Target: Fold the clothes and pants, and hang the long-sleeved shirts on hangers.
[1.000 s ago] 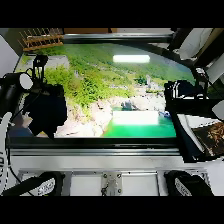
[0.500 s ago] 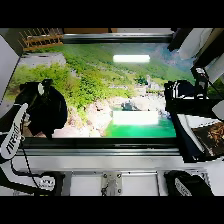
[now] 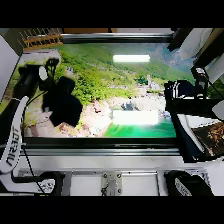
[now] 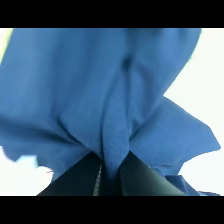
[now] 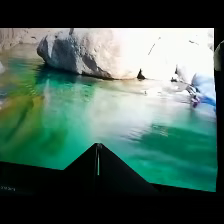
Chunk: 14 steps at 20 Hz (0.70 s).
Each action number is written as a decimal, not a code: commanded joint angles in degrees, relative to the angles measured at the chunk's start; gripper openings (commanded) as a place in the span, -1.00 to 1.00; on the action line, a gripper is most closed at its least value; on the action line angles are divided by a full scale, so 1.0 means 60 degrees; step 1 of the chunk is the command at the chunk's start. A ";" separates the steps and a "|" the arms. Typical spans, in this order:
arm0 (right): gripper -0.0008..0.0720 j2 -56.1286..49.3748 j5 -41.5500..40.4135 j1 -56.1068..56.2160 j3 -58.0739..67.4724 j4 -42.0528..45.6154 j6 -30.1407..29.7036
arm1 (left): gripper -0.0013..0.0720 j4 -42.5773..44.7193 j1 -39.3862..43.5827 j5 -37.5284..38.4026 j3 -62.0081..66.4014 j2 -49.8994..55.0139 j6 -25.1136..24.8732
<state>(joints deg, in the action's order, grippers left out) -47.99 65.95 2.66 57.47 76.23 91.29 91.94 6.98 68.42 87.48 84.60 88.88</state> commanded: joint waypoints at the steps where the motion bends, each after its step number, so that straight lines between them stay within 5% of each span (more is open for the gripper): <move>1: -0.92 -0.0004 -0.0004 0.0007 0.0011 -0.0361 0.0076 | -0.93 -0.0907 0.1661 -0.0124 0.1803 -0.1632 -0.0098; 5: -0.93 0.0062 -0.0375 -0.0164 0.0244 0.0237 -0.0900 | -0.93 -0.0900 0.3599 -0.0404 0.2390 -0.2874 -0.0022; 8: -0.94 0.0113 -0.0608 -0.0805 0.0841 0.0841 -0.0896 | -0.93 -0.0761 0.4331 -0.0820 0.1049 -0.3289 0.1191; 14: -0.94 0.0368 -0.1198 -0.1749 0.0973 0.0834 -0.0896 | -0.88 -0.0831 0.4714 -0.3850 -0.1843 -0.2568 0.3104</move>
<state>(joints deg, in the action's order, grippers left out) -46.26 60.16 -5.67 62.85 80.53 86.28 87.33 34.39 53.89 82.52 67.57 101.45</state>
